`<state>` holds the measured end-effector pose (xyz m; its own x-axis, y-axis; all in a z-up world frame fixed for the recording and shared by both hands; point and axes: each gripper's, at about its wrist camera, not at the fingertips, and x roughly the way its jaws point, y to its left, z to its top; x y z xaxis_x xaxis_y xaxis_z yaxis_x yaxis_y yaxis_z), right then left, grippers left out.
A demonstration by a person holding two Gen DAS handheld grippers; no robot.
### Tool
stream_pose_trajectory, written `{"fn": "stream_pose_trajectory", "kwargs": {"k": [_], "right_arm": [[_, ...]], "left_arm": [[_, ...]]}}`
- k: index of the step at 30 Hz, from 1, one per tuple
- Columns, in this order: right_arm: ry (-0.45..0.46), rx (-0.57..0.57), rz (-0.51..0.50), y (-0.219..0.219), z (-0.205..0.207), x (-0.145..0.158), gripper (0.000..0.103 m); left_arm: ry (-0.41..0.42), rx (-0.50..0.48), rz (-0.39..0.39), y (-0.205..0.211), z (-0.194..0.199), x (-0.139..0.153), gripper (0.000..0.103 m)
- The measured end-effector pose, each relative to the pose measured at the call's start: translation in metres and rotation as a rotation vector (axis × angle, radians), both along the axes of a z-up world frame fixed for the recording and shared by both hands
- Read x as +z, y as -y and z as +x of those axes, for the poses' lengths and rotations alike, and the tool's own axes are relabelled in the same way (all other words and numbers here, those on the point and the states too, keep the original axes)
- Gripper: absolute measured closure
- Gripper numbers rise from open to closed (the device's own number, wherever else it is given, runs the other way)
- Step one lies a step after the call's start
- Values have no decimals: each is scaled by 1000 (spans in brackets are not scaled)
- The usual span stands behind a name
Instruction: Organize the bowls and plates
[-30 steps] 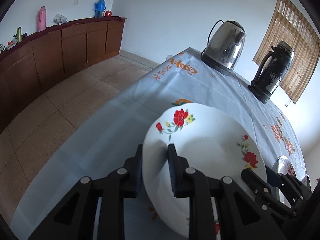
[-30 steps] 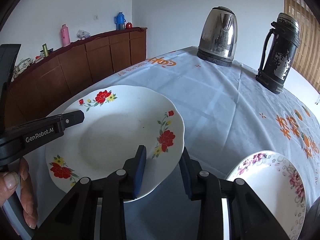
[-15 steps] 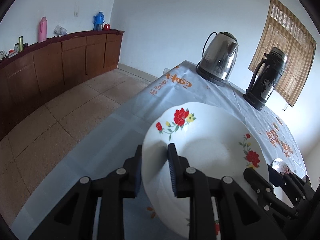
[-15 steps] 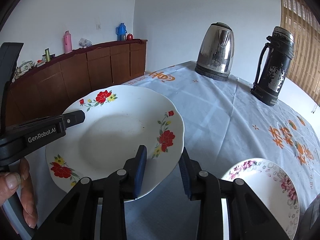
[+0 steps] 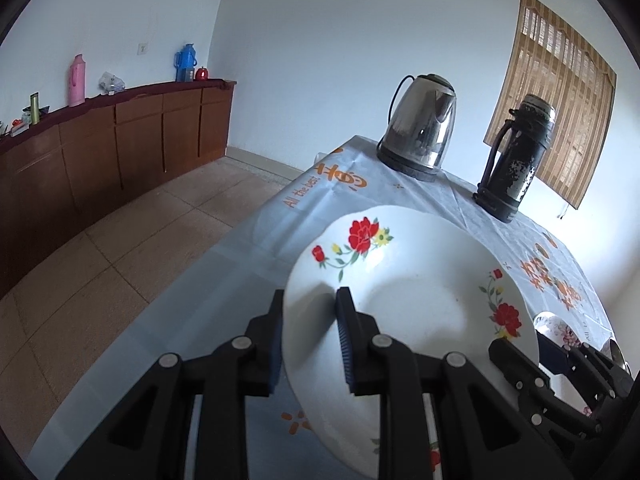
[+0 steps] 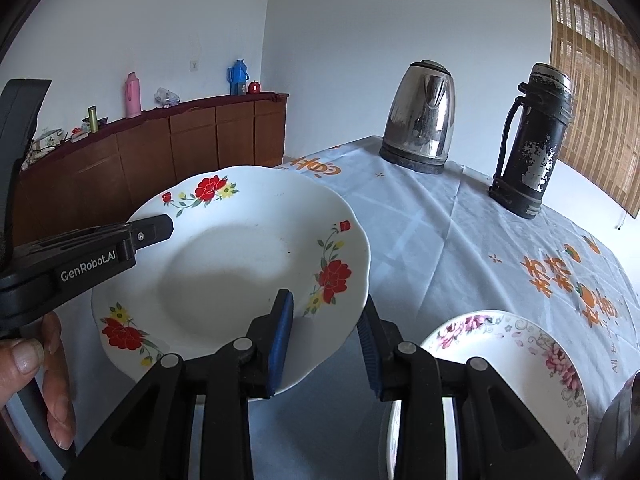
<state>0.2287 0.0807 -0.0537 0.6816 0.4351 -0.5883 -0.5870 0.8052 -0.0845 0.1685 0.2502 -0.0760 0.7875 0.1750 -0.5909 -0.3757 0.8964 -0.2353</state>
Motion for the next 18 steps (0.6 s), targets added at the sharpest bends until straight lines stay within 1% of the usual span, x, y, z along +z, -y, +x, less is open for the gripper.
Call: {"fn": "stream_pose_trajectory", "kwargs": {"k": [10, 12, 15, 18], "right_arm": [[22, -14, 17, 10, -10, 7, 69], [21, -15, 19, 12, -12, 7, 69], [17, -18, 17, 16, -15, 7, 69], [11, -19, 24, 23, -16, 9, 69]], "left_arm": [[52, -21, 15, 9, -8, 7, 82], [52, -22, 7, 10, -9, 7, 82], [35, -14, 34, 19, -8, 8, 81], [41, -14, 44, 26, -12, 10, 81]]}}
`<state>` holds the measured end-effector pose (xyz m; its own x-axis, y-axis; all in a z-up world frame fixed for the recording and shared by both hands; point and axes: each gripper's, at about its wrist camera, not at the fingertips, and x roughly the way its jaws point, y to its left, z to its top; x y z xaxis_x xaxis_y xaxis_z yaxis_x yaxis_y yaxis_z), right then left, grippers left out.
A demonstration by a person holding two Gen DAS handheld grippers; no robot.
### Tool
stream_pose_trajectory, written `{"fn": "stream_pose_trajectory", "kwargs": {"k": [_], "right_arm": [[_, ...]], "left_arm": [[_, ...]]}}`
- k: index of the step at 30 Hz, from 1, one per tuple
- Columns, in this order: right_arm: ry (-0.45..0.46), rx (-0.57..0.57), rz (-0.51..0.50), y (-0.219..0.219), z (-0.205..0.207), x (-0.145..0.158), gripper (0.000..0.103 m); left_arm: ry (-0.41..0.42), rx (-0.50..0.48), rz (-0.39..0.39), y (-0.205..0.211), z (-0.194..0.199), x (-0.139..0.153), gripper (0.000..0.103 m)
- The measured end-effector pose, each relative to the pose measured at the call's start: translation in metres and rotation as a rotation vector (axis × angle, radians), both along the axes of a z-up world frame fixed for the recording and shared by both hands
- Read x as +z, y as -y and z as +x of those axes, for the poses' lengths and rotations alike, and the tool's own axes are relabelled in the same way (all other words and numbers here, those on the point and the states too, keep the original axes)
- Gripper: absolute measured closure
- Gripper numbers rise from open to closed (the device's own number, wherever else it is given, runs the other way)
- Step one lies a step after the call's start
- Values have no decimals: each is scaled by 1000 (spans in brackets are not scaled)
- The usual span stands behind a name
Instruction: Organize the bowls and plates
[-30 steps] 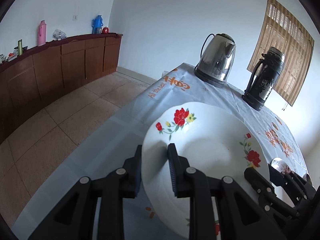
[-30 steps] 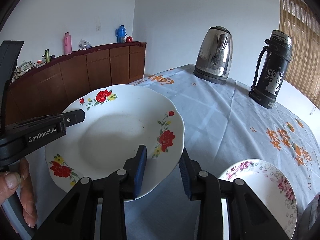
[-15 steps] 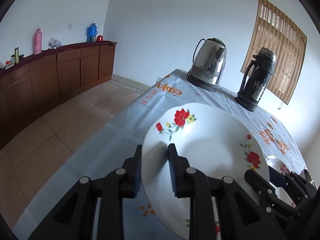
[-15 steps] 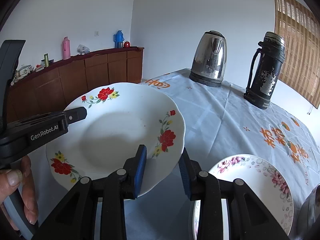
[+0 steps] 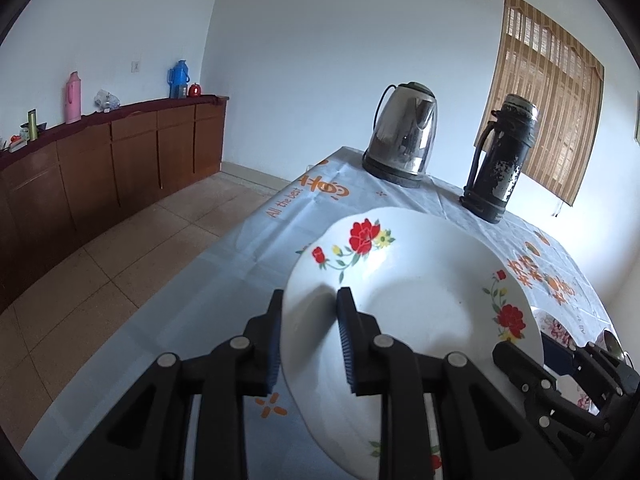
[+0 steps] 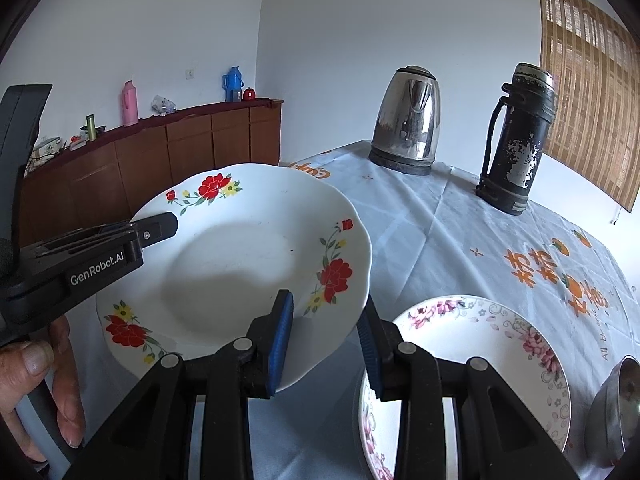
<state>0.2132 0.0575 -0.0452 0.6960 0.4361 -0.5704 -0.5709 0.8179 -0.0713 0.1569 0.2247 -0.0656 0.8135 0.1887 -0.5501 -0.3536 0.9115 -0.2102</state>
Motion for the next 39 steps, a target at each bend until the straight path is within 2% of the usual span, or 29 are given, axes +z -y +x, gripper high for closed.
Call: {"fn": "stream_pose_trajectory", "kwargs": {"k": [6, 15, 39], "right_arm": [[19, -2, 3, 14, -9, 3, 69], [13, -18, 42, 43, -11, 7, 69], [22, -131, 121, 120, -8, 15, 69]], "left_arm": [[1, 11, 2, 15, -8, 5, 81], [-25, -7, 55, 49, -11, 18, 81], [-33, -82, 140, 132, -1, 38, 81]]}}
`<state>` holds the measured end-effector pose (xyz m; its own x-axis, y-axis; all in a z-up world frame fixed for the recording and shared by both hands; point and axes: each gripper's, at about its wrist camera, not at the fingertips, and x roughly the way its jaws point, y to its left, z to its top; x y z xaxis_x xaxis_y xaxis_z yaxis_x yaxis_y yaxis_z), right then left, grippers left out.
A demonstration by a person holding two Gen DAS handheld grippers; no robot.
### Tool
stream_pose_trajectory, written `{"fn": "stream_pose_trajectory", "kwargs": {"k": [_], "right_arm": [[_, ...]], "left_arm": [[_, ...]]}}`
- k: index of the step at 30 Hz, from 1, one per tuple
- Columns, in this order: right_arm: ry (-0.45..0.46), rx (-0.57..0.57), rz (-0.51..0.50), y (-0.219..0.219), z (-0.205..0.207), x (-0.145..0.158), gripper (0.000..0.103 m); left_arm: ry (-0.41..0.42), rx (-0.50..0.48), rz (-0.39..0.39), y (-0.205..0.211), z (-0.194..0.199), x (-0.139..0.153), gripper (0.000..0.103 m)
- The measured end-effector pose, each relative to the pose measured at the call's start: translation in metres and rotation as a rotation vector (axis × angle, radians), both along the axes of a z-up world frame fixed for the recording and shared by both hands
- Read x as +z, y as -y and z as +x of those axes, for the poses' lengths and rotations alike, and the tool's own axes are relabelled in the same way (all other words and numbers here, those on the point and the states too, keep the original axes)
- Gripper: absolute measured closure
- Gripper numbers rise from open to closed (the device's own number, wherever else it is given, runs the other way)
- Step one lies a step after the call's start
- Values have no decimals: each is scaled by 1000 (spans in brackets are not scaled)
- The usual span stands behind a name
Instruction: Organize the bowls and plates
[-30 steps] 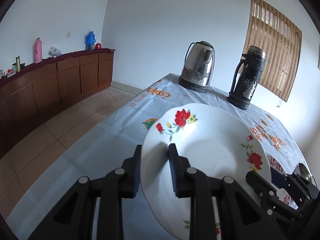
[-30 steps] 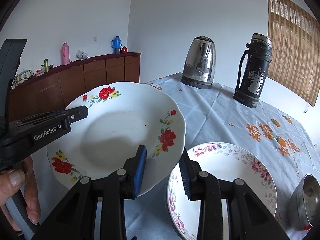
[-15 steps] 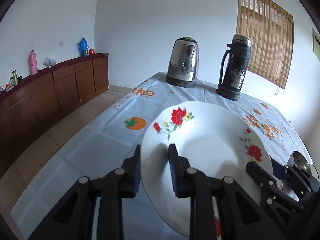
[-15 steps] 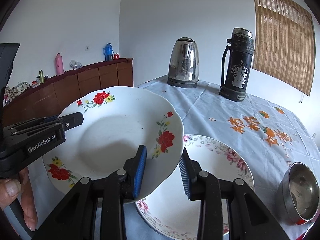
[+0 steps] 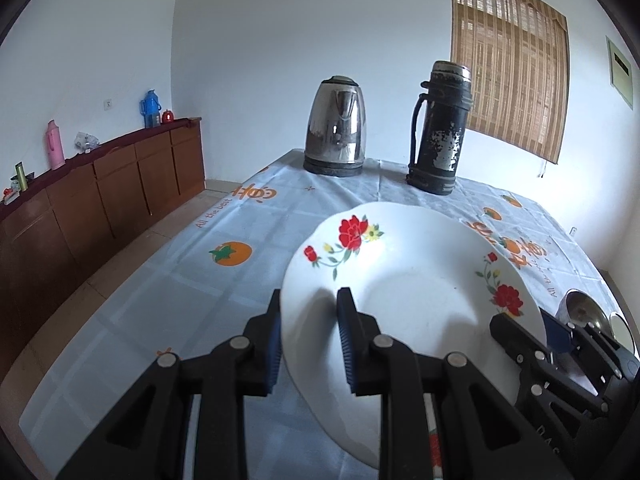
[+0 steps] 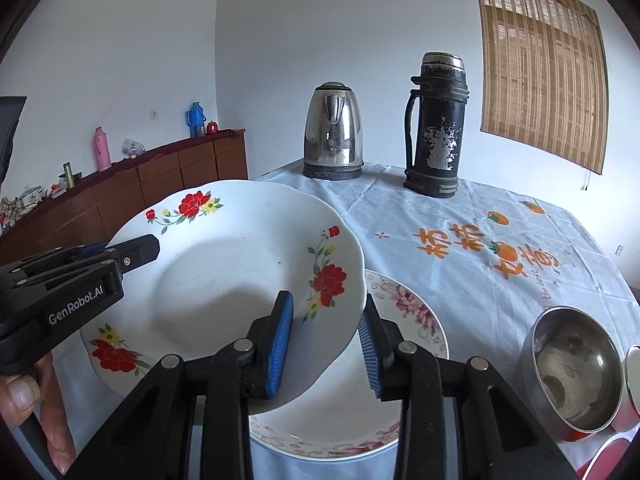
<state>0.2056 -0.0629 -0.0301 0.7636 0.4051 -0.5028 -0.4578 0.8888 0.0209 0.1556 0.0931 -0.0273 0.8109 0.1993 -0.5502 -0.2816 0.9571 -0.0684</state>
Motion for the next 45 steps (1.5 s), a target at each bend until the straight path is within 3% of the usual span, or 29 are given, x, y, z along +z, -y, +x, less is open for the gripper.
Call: {"fn": "stream_pose_trajectory", "kwargs": {"k": [27, 45], "right_arm": [[-34, -139, 21, 57, 18, -2, 69], [-69, -173, -27, 59, 28, -13, 68]], "left_arm": [[-24, -94, 22, 59, 24, -4, 81], [-52, -107, 6, 65, 29, -21, 81]]}}
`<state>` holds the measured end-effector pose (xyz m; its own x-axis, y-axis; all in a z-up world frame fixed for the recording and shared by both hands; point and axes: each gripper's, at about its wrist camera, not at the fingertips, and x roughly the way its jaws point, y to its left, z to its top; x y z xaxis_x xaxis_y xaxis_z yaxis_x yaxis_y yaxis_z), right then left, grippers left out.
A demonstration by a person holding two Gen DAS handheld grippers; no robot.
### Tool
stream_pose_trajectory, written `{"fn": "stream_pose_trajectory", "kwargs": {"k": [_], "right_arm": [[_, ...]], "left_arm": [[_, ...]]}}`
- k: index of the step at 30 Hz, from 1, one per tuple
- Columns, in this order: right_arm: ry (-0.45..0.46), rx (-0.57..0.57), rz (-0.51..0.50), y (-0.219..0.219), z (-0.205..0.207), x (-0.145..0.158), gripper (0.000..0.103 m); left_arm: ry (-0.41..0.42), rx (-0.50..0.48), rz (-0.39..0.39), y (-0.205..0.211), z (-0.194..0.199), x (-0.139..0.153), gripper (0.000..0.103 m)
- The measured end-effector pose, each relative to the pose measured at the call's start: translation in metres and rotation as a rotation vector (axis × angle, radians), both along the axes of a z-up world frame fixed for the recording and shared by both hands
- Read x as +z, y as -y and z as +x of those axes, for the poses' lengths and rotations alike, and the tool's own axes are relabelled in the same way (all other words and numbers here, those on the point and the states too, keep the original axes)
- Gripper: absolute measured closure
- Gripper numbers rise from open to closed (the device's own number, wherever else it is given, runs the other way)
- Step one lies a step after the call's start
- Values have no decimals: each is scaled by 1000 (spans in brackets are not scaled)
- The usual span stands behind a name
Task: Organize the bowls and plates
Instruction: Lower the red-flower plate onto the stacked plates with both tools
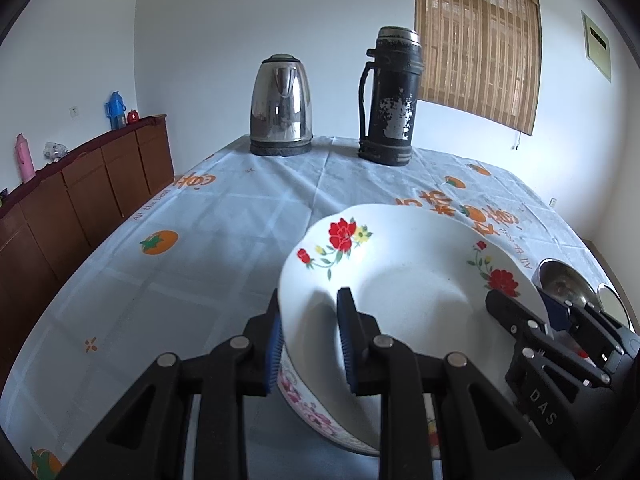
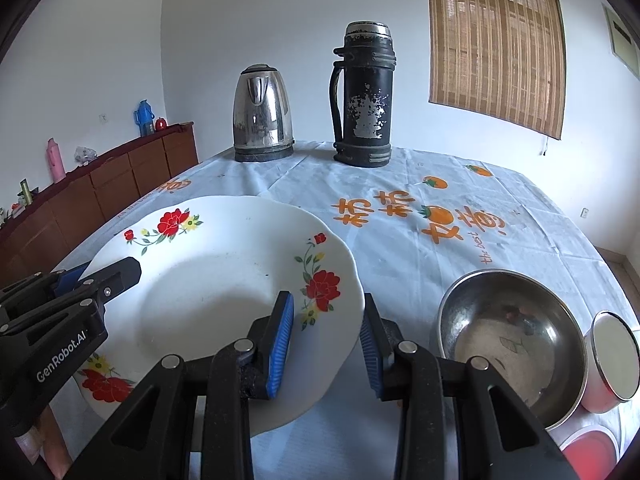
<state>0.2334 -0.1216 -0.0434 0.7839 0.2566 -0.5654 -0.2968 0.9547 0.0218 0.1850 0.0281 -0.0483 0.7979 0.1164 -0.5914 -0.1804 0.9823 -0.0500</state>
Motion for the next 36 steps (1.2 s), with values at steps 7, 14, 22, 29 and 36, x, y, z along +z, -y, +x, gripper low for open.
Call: {"fn": "stream_pose_trajectory", "kwargs": {"k": [7, 14, 22, 29, 36], "right_arm": [[-5, -5, -11, -2, 2, -2, 68], [-12, -12, -19, 0, 4, -3, 68], [-23, -11, -32, -2, 5, -6, 68], [-27, -10, -39, -3, 6, -8, 68], [-32, -1, -53, -6, 5, -10, 68]], "left_arm": [[-8, -3, -2, 0, 2, -4, 81], [-18, -10, -3, 2, 3, -8, 80], [-31, -13, -6, 1, 5, -11, 80], [-43, -16, -9, 0, 5, -16, 79], [-49, -15, -9, -1, 6, -18, 79]]}}
